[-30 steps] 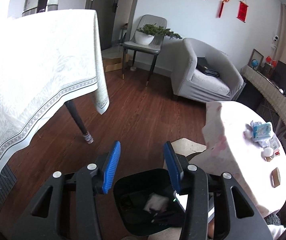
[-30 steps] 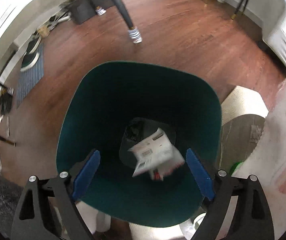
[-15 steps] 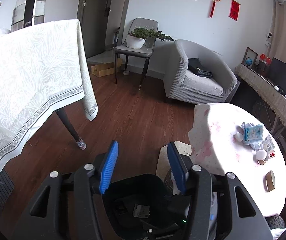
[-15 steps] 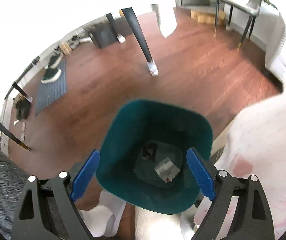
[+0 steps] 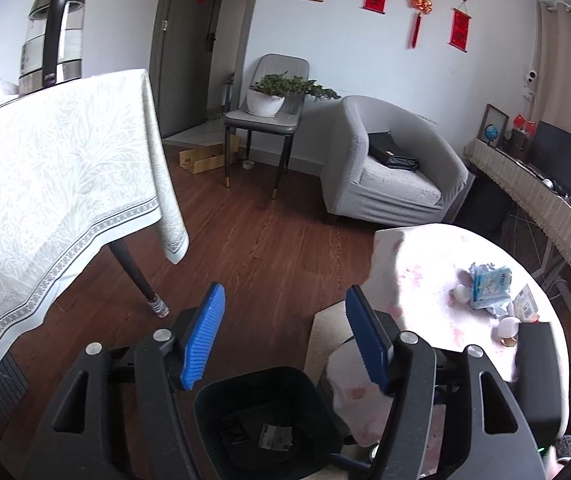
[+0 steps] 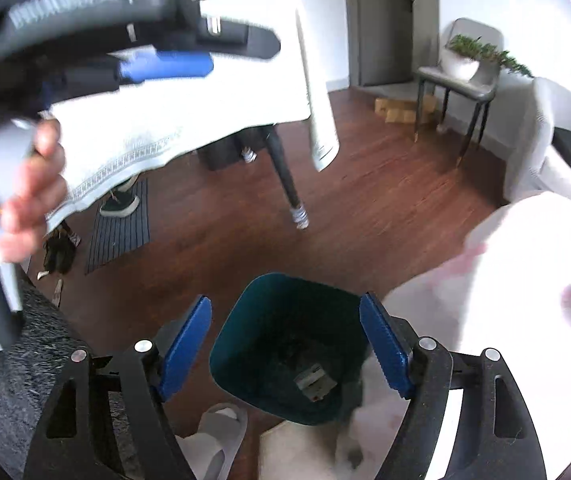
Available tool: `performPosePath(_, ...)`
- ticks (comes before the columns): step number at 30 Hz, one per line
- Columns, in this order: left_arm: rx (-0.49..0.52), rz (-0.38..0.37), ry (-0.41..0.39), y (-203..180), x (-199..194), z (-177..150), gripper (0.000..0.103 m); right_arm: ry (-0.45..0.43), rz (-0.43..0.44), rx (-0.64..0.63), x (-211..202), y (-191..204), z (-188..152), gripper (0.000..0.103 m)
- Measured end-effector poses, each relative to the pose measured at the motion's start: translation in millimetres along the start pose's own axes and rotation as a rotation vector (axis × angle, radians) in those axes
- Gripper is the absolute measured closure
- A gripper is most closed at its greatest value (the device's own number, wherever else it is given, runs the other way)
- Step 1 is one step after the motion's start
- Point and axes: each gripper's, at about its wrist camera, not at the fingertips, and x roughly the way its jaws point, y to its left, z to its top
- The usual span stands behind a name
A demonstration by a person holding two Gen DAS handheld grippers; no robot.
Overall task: Collect trash
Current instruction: 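Move both tools back to the table toward the cup lid and tape core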
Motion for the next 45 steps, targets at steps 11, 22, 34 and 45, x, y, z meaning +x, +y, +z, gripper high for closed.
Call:
performPosePath(11, 0.087, -0.083, 0.014, -60.8, 10.3, -1.4, 0.032, -0.081, -0.201, 0.098, -73.2, -49.7, -28.2, 0.026)
performPosePath(22, 0.136, -0.191, 0.059, -124.0, 26.4, -8.6, 0.029, -0.101, -0.423, 0.227, -127.1, -99.2, -75.0, 0.026)
performPosePath(34, 0.168, -0.293, 0.136, -186.1, 47.4, -24.7, 0.028, -0.054, -0.546, 0.316, -148.4, -125.0, -127.9, 0.026)
performPosePath(45, 0.146, -0.399, 0.247, -228.7, 75.3, -43.2, 0.028, -0.011, -0.507, 0.366, -137.4, -135.1, -147.7, 0.026)
